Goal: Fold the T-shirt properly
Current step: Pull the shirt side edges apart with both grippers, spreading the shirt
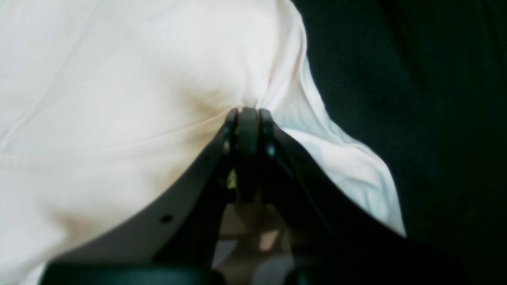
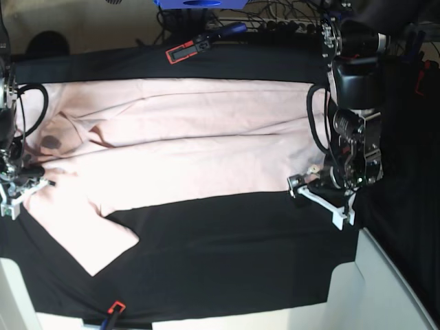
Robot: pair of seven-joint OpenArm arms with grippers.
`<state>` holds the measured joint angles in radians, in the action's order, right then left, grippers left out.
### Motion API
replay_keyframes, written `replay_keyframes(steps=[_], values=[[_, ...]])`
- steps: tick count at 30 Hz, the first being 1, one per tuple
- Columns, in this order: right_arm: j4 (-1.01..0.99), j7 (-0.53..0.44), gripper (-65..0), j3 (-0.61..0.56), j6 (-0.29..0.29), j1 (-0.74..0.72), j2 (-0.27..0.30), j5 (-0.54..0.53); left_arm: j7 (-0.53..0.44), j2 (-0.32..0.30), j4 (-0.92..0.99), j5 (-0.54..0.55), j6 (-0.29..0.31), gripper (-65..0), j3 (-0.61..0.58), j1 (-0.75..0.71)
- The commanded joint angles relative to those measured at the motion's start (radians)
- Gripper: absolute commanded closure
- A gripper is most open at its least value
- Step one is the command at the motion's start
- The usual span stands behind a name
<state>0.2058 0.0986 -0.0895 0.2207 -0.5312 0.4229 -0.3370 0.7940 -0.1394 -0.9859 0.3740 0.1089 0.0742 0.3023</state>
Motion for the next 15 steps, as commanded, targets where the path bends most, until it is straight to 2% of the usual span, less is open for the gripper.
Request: replay_keyframes(steps=[1,7,10,14,15], values=[[0.010,0.000,0.0,0.000,0.004,-0.023,0.015,0.000,-0.009,-0.007,0.005,0.006,0.004,-59.0,0.002,0.033],[0.033,0.000,0.0,0.000,0.006,-0.022,0.015,0.000,-0.012,-0.007,0.134,0.004,0.004,-58.4,0.000,0.088],[0.044,0.003,0.0,0.000,0.006,-0.020,0.015,0.000,-0.072,-0.002,0.177,0.004,0.004,-58.3,-0.001,0.085],[0.068,0.023,0.0,0.001,0.006,-0.020,0.015,0.000,-0.118,-0.002,0.239,0.004,0.004,-57.3,-0.100,0.084],[0.074,0.023,0.0,0.001,0.006,-0.019,0.015,0.000,-0.123,-0.002,0.243,0.006,0.004,-55.3,-0.119,0.084]])
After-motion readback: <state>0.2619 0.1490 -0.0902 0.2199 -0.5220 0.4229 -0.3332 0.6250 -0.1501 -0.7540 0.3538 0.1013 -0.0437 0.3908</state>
